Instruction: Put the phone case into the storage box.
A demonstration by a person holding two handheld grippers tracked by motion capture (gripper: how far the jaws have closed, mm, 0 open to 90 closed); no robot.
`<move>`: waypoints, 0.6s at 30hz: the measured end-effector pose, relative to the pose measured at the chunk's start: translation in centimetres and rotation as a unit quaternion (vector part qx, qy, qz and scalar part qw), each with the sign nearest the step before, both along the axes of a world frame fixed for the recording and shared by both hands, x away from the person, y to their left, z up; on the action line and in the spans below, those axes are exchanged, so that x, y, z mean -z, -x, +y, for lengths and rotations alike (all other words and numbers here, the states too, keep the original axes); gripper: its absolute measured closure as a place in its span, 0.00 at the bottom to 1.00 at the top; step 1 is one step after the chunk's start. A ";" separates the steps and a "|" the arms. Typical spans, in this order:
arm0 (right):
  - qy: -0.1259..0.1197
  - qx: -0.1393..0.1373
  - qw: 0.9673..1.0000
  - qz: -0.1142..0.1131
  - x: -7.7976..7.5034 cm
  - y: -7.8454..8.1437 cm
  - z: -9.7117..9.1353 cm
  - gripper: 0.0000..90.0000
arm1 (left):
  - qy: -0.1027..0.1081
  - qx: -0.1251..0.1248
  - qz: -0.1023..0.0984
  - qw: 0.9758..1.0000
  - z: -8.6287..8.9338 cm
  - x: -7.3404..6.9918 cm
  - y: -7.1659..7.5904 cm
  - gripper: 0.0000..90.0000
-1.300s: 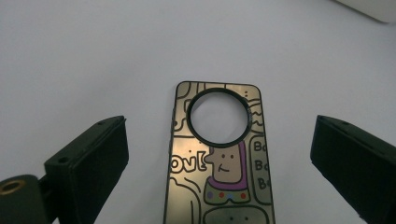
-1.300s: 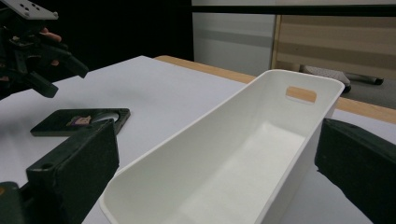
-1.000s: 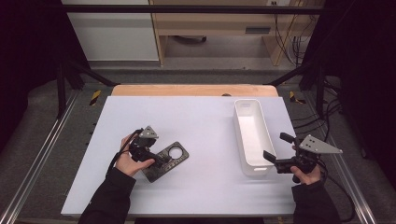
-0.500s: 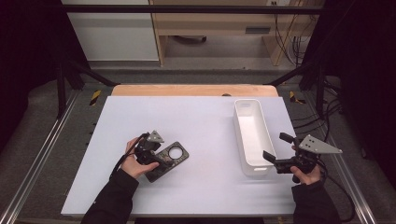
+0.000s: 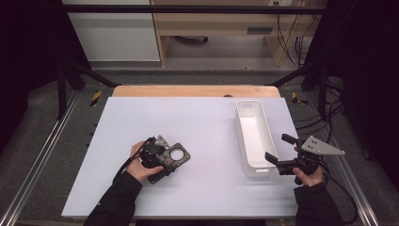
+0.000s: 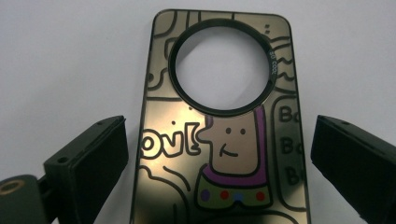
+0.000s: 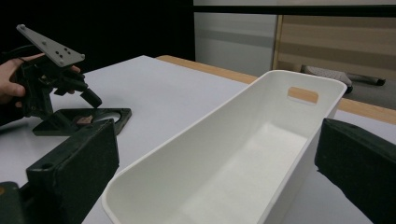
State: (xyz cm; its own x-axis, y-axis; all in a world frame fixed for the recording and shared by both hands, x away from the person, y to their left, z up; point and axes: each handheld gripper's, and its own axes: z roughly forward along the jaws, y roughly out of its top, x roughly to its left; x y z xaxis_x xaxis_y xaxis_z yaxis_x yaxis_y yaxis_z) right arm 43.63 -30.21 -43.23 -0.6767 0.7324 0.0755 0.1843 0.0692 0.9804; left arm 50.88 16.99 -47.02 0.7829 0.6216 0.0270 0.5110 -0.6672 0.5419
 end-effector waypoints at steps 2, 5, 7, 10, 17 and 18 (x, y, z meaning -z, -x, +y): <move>0.000 0.000 1.000 0.000 0.0 0.0 0.0 0.00 | -0.005 0.000 -0.001 1.000 -0.1 0.1 0.0 0.04; 0.000 0.000 1.000 0.000 0.0 0.0 0.0 0.00 | -0.007 0.001 0.000 1.000 -0.2 0.3 0.0 0.04; 0.000 0.000 1.000 0.000 0.0 0.0 0.0 0.00 | -0.010 0.000 0.000 1.000 -0.2 0.4 -0.1 0.04; 0.000 0.000 1.000 0.000 0.0 0.0 0.0 0.00 | -0.008 -0.001 -0.001 1.000 -0.2 0.5 -0.1 0.04; 0.000 0.000 1.000 -0.001 0.0 0.0 0.0 0.00 | -0.010 -0.001 -0.003 1.000 -0.1 0.4 -0.1 0.07; 0.000 0.000 1.000 0.000 0.0 0.0 0.0 0.00 | -0.011 -0.001 -0.002 1.000 -0.2 0.4 -0.1 0.07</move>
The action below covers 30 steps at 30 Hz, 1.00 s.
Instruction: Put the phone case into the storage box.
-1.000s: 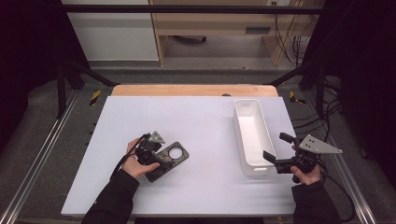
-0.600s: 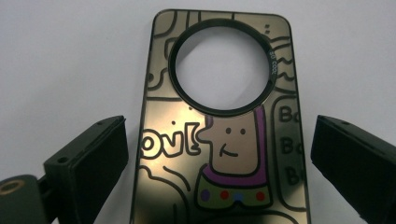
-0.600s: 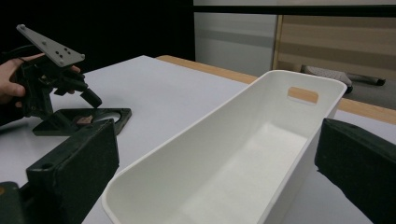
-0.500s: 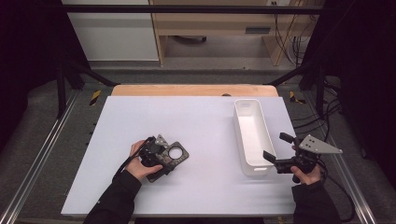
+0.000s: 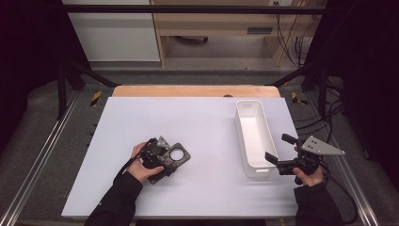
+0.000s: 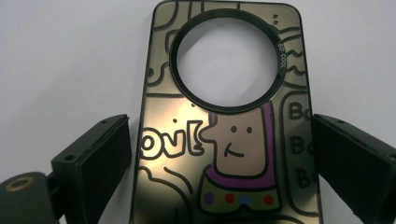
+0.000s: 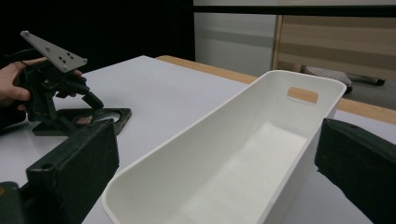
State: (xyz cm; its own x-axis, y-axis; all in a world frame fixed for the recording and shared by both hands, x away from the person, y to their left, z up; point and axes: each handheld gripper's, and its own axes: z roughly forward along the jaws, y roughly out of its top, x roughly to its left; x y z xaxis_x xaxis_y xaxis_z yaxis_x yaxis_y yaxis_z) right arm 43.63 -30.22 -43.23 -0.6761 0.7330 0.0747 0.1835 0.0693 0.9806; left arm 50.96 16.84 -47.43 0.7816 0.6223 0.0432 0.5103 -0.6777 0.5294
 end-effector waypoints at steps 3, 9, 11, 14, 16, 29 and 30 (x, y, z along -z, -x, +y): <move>0.000 0.000 1.000 0.000 0.0 0.0 0.0 0.00 | -0.003 0.002 0.003 1.000 -0.1 -0.1 0.0 0.08; -0.001 -0.001 1.000 0.001 0.0 0.0 0.0 0.00 | -0.011 0.004 0.005 1.000 -0.1 -0.3 0.0 0.12; 0.000 -0.001 1.000 0.000 0.0 0.0 0.0 0.00 | -0.011 0.005 0.005 1.000 -0.1 -0.3 0.0 0.12; 0.000 -0.001 1.000 0.000 0.0 0.0 0.0 0.00 | -0.011 0.005 0.004 1.000 -0.1 -0.3 0.0 0.13; -0.001 -0.001 1.000 0.001 0.0 0.0 0.0 0.00 | -0.011 0.007 0.003 1.000 -0.1 -0.3 0.1 0.13; -0.001 -0.001 1.000 0.000 0.0 0.0 0.0 0.00 | -0.008 0.006 0.002 1.000 -0.1 -0.3 0.1 0.13; -0.001 -0.002 1.000 0.000 0.0 0.0 0.0 0.00 | -0.009 0.006 0.001 1.000 -0.1 -0.3 0.1 0.13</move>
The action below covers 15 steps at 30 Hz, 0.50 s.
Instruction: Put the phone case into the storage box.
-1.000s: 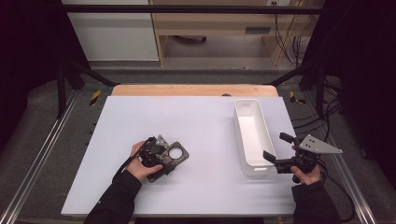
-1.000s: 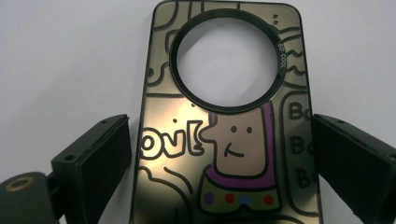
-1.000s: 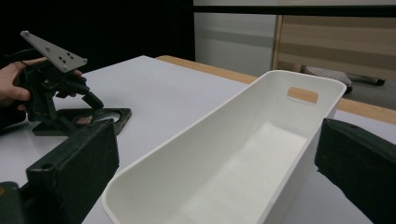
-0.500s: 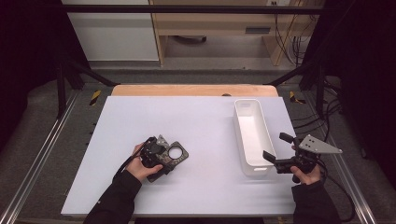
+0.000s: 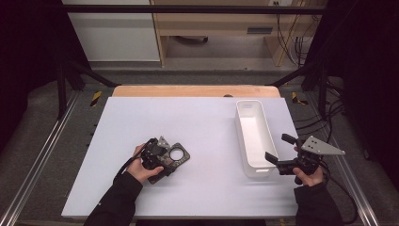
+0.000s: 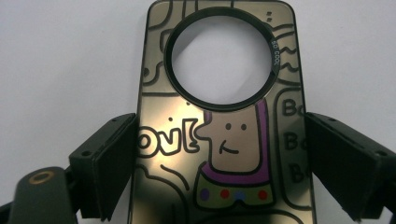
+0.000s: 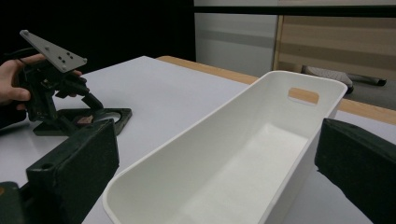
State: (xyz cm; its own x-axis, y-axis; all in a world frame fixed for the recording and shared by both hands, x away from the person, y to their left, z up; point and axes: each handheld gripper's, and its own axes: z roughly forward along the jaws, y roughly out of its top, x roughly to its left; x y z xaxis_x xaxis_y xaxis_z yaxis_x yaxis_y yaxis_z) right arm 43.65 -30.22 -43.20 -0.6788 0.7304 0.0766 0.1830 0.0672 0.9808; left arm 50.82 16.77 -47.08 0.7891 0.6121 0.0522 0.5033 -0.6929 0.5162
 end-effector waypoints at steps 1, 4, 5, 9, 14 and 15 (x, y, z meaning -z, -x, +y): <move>0.000 0.000 1.000 0.000 0.0 0.0 0.0 0.00 | -0.001 -0.001 -0.002 1.000 0.0 0.0 0.0 0.13; 0.000 0.000 1.000 0.000 0.0 0.0 0.0 0.00 | 0.007 -0.003 0.000 1.000 0.1 -0.2 0.0 0.13; 0.000 0.000 1.000 0.000 0.0 0.0 0.0 0.00 | 0.008 -0.004 0.001 1.000 0.2 -0.4 0.0 0.13; 0.001 0.000 1.000 0.000 0.0 0.0 0.0 0.00 | 0.015 -0.001 -0.009 1.000 0.1 -1.1 0.2 0.13; 0.001 -0.001 1.000 0.000 0.0 0.0 0.0 0.00 | 0.025 -0.002 -0.018 1.000 0.0 -1.8 0.6 0.13; 0.001 -0.001 1.000 0.001 0.0 0.0 0.0 0.00 | 0.024 -0.001 -0.019 1.000 0.0 -2.0 0.7 0.13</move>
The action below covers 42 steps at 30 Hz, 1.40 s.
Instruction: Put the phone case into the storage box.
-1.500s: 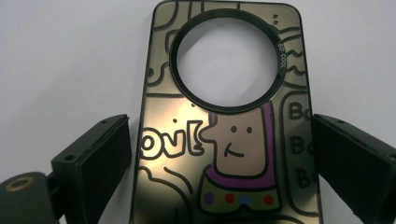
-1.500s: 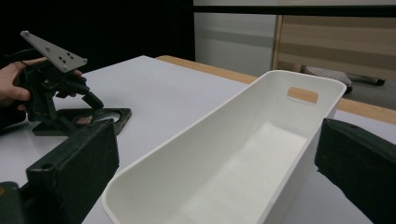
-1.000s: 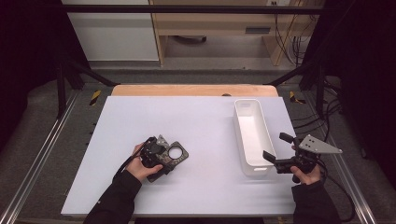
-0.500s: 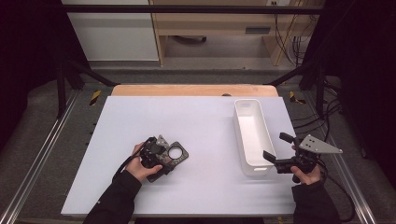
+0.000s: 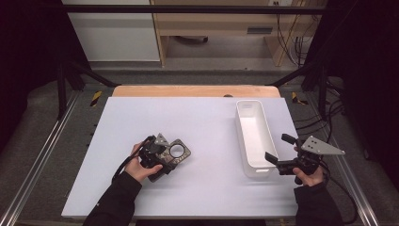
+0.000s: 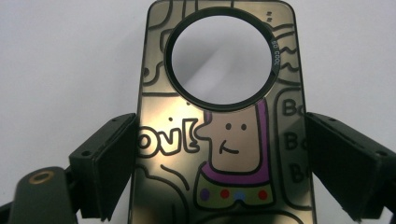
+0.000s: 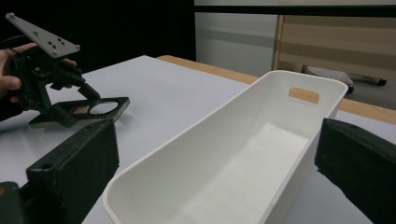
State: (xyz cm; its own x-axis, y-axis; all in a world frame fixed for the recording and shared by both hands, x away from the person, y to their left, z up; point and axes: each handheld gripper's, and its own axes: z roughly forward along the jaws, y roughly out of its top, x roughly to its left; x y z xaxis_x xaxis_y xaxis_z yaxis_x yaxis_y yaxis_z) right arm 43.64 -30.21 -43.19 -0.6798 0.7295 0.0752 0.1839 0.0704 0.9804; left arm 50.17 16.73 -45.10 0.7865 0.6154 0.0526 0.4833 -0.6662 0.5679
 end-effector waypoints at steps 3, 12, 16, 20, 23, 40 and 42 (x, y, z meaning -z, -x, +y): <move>0.001 -0.001 1.000 0.000 0.0 0.0 0.0 0.00 | 0.006 0.003 -0.003 1.000 -0.1 -0.4 0.2 0.13; -0.004 -0.008 1.000 0.002 0.1 -0.1 0.1 0.00 | 0.024 0.018 -0.010 0.999 -0.6 -1.6 0.8 0.13; -0.002 -0.009 1.000 0.003 0.1 -0.1 0.3 0.00 | 0.024 0.024 -0.019 0.999 -0.8 -2.1 1.2 0.13; 0.004 -0.011 1.000 0.007 0.3 -0.2 0.5 0.00 | 0.026 0.025 -0.019 0.999 -0.8 -2.3 1.3 0.13; 0.006 -0.012 1.000 0.008 0.4 -0.2 0.6 0.00 | 0.028 0.029 -0.017 0.999 -1.0 -2.3 1.4 0.13; 0.012 -0.022 1.000 0.000 -0.2 0.1 0.9 0.00 | 0.043 0.049 -0.034 0.997 -1.5 -4.2 2.7 0.13; 0.012 -0.024 1.000 -0.002 -0.3 0.1 1.0 0.00 | 0.044 0.051 -0.037 0.997 -1.6 -4.4 2.8 0.13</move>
